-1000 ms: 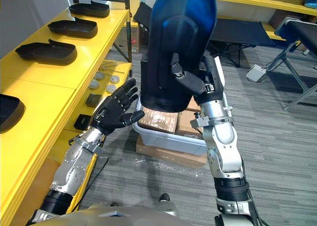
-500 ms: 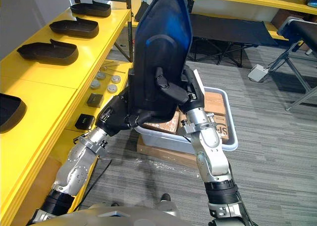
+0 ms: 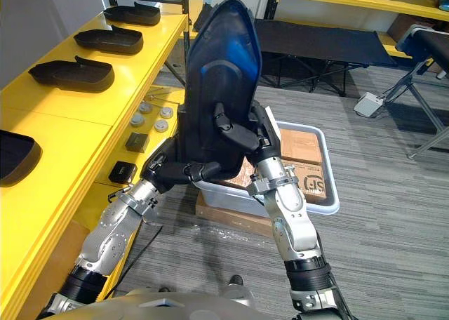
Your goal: Walk over and take three plastic housings, then place them on the shelf
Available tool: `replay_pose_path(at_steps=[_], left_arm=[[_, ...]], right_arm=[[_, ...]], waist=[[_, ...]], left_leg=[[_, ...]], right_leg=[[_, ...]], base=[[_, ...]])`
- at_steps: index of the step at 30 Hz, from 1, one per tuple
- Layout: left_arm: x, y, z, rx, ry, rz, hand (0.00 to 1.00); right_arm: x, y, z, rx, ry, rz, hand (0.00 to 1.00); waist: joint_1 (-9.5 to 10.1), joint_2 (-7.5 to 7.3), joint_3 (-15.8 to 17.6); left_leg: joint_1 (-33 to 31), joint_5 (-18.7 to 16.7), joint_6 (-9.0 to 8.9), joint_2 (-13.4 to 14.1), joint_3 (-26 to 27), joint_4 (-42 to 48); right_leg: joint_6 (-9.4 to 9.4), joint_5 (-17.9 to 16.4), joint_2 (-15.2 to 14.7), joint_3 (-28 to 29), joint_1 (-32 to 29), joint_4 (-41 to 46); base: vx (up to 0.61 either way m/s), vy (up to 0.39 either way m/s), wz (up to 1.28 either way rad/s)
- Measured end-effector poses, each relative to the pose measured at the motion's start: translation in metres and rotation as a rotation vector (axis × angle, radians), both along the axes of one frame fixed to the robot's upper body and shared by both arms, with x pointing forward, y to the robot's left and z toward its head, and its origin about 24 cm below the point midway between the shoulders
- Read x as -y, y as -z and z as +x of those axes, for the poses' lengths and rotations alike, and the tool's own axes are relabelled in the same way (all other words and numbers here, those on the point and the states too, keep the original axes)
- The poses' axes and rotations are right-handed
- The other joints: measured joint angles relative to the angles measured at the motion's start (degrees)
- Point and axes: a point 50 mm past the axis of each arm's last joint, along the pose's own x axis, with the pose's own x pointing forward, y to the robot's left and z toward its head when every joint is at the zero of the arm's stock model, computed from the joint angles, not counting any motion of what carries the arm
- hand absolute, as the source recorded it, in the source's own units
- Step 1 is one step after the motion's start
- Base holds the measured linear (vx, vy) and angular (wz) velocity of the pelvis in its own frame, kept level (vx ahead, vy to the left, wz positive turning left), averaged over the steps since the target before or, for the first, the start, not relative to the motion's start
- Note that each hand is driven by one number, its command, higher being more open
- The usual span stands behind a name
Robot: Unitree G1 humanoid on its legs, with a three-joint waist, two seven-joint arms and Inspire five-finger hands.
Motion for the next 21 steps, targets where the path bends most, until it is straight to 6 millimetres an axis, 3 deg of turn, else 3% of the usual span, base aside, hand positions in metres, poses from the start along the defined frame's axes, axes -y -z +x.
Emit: replay_pose_path(at_steps=[21], left_arm=[[-0.001, 0.004, 0.003, -0.029, -0.116, 0.087, 0.00]], right_arm=[[-0.014, 0.007, 0.000, -0.036, 0.012, 0.010, 0.00]], waist=[[0.05, -0.04, 0.0]], left_leg=[[-0.1, 0.0, 0.01, 0.1, 0.8, -0.1]], right_leg=[[0.29, 0.2, 0.0, 1.0, -0.7, 0.0]], base=[[0.00, 0.000, -0.02]])
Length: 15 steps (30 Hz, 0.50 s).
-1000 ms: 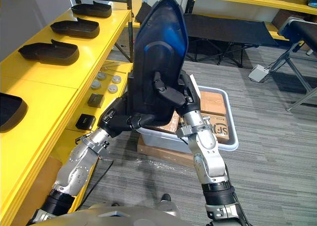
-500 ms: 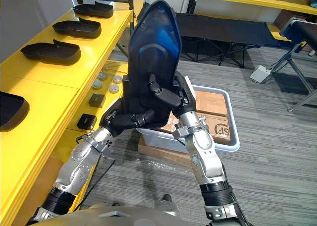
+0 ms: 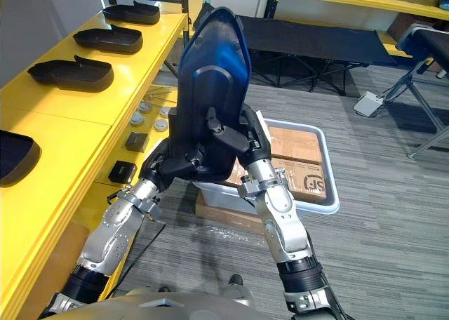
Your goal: Walk over and take three plastic housings, then place them on the shelf
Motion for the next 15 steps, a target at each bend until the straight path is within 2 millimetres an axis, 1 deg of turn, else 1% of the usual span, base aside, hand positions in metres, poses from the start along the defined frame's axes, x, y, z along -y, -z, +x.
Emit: replay_pose_path(at_steps=[3, 9, 11, 15], left_arm=[[0.0001, -0.0006, -0.0001, 0.007, -0.003, -0.001, 0.00], [-0.0029, -0.0028, -0.0001, 0.040, -0.020, 0.009, 0.00], [-0.0034, -0.0039, -0.0002, 0.055, -0.024, 0.005, 0.00], [-0.0036, -0.0028, -0.0021, 0.059, -0.014, 0.006, 0.00]], right_arm=[[-0.0001, -0.0006, -0.0002, 0.005, 0.000, 0.002, 0.00], [-0.0010, -0.0020, -0.0011, 0.023, -0.001, 0.008, 0.00], [-0.0007, -0.0024, -0.0023, 0.034, -0.001, 0.013, 0.00], [0.0006, -0.0001, -0.0076, 0.032, 0.004, 0.024, 0.00]], waist=[[-0.05, -0.01, 0.0], [-0.23, -0.32, -0.2], [-1.34, -0.33, -0.2], [-1.74, -0.33, -0.2]], left_leg=[[0.1, -0.1, -0.06, 0.1, 0.9, 0.0], [0.2, -1.0, -0.37, 0.9, 4.5, 0.3], [1.2, -1.4, -0.62, 1.1, 6.4, 0.2], [2.7, -2.2, -0.81, 1.6, 8.7, 0.1]], right_leg=[[0.18, 0.1, 0.1, 0.9, -0.5, 0.0], [0.18, 0.5, 0.7, 4.7, -2.3, 0.3], [0.23, 0.7, 1.2, 6.7, -2.4, 0.3], [0.29, 0.8, 1.7, 9.1, -2.4, 0.3]], base=[[-0.03, -0.003, -0.18], [-0.04, -0.010, -0.34], [-0.03, -0.019, -0.39], [-0.04, -0.022, -0.33]])
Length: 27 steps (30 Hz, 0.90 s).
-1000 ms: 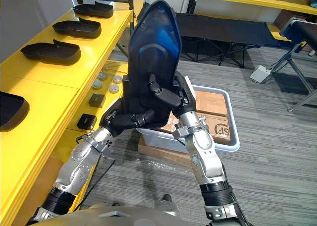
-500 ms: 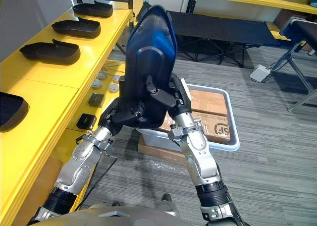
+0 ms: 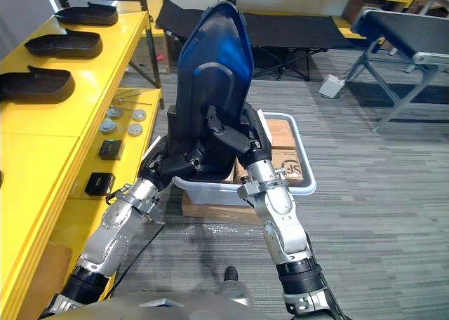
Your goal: Walk over and take three plastic housings, then place them on the shelf
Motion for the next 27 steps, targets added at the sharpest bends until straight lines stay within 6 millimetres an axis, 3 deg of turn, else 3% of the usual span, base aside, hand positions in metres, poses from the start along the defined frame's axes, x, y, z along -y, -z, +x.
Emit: replay_pose_path(at_steps=[2, 3, 11, 17, 27], left_arm=[[-0.001, 0.003, -0.003, -0.004, -0.002, 0.000, 0.00], [-0.001, 0.004, -0.004, -0.010, -0.001, 0.000, 0.00], [-0.010, 0.008, -0.008, -0.014, -0.045, -0.026, 0.00], [-0.029, 0.001, -0.004, 0.033, -0.156, -0.065, 0.00], [-0.031, -0.004, -0.008, 0.053, -0.164, -0.078, 0.00]], right_arm=[[0.000, 0.003, -0.002, -0.007, -0.004, 0.005, 0.00], [0.000, 0.005, -0.003, -0.015, -0.005, 0.006, 1.00], [-0.003, 0.010, -0.008, -0.028, -0.032, 0.037, 1.00], [0.011, 0.012, -0.013, -0.041, 0.037, 0.044, 1.00], [0.013, 0.010, -0.015, -0.034, 0.050, 0.047, 1.00]], waist=[[-0.20, 0.02, 0.0], [-0.20, 0.01, 0.0], [-0.77, 0.01, 0.0], [-1.21, 0.05, 0.0], [-1.39, 0.90, -0.5]], left_leg=[[0.6, -0.3, -0.15, 0.3, 0.9, -0.1], [0.7, -0.4, -0.19, 0.3, 1.2, -0.1], [0.6, -0.5, -0.24, 0.2, 1.8, -0.1], [0.4, -0.5, -0.31, 0.2, 1.8, -0.1], [-0.4, -0.5, -0.34, 0.3, 1.8, 0.0]], right_leg=[[0.04, 0.0, 0.1, 0.9, 0.0, 0.0], [0.06, 0.0, 0.2, 1.2, 0.0, 0.0], [0.11, 0.1, 0.3, 1.8, -0.5, 0.0], [0.10, 0.1, 0.5, 1.8, -0.7, -0.2], [-0.02, 0.2, 0.6, 1.8, -1.4, -0.4]], base=[[-0.06, -0.035, -0.22], [-0.06, -0.033, -0.14], [-0.06, -0.041, -0.04], [-0.04, -0.045, -0.01], [-0.07, -0.057, 0.00]])
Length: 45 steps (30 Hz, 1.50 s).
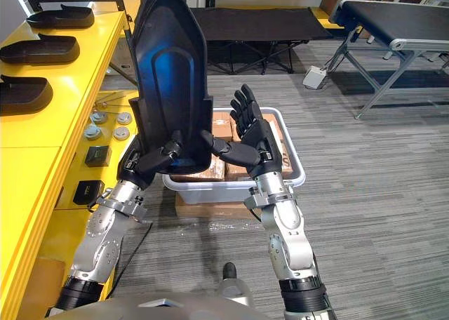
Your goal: Walk over and take three plastic housings, then place them on the shelf
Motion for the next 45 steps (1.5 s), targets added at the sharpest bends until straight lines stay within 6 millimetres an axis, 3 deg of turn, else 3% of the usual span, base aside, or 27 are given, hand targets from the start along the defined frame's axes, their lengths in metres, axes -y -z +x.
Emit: replay_pose_path(at_steps=[11, 18, 26, 33, 40, 45], left_arm=[[-0.001, 0.006, -0.005, -0.032, -0.019, -0.008, 0.00], [0.035, -0.007, 0.006, 0.004, -0.013, -0.030, 0.00], [0.037, -0.008, 0.006, 0.015, -0.092, 0.002, 0.00], [0.005, -0.011, 0.004, 0.040, -0.289, 0.005, 0.00], [-0.041, -0.032, -0.018, 0.167, -0.594, -0.059, 0.00], [-0.052, -0.044, -0.027, 0.239, -0.676, -0.047, 0.00]], right_arm=[[0.004, 0.004, -0.004, -0.027, 0.017, -0.004, 1.00], [0.021, -0.004, -0.006, 0.028, 0.156, 0.019, 1.00], [0.028, -0.005, -0.022, 0.032, 0.237, 0.061, 1.00], [0.040, 0.007, -0.036, -0.024, 0.290, 0.118, 1.00], [0.036, 0.025, -0.049, -0.104, 0.292, 0.225, 1.00], [0.030, 0.025, -0.048, -0.094, 0.228, 0.233, 1.00]], waist=[[-0.13, 0.36, -0.5], [0.16, 1.29, -0.4], [-0.05, 1.79, -0.5], [-0.32, 1.79, -0.5], [0.05, 1.37, -0.1], [1.02, 0.79, 0.3]], left_leg=[[0.0, 0.0, 0.02, 0.0, -0.7, 0.3], [-2.5, 1.5, 1.67, -1.6, -8.3, 0.7], [-2.2, 1.9, 1.99, -2.2, -8.4, 0.2], [-2.1, 1.9, 1.82, -2.0, -8.2, 0.1], [-2.0, 1.9, 1.80, -2.0, -8.2, -0.1], [-2.1, 2.0, 1.78, -2.0, -8.6, -0.3]], right_leg=[[-0.02, 0.1, -0.1, -0.6, 0.5, 0.0], [0.02, 0.1, -2.3, -9.0, 2.6, -0.1], [-0.04, 0.0, -3.1, -9.7, 2.8, -0.1], [-0.22, -0.2, -2.8, -9.6, 2.8, -0.1], [-0.31, -0.2, -2.8, -9.6, 2.8, -0.1], [-0.50, -0.4, -2.8, -10.1, 3.2, -0.1]], base=[[-0.03, -0.018, 0.03], [-0.08, -0.025, 0.57], [-0.05, -0.002, 0.03], [-0.03, -0.017, -0.02], [-0.02, -0.007, 0.00], [-0.03, -0.018, 0.04]])
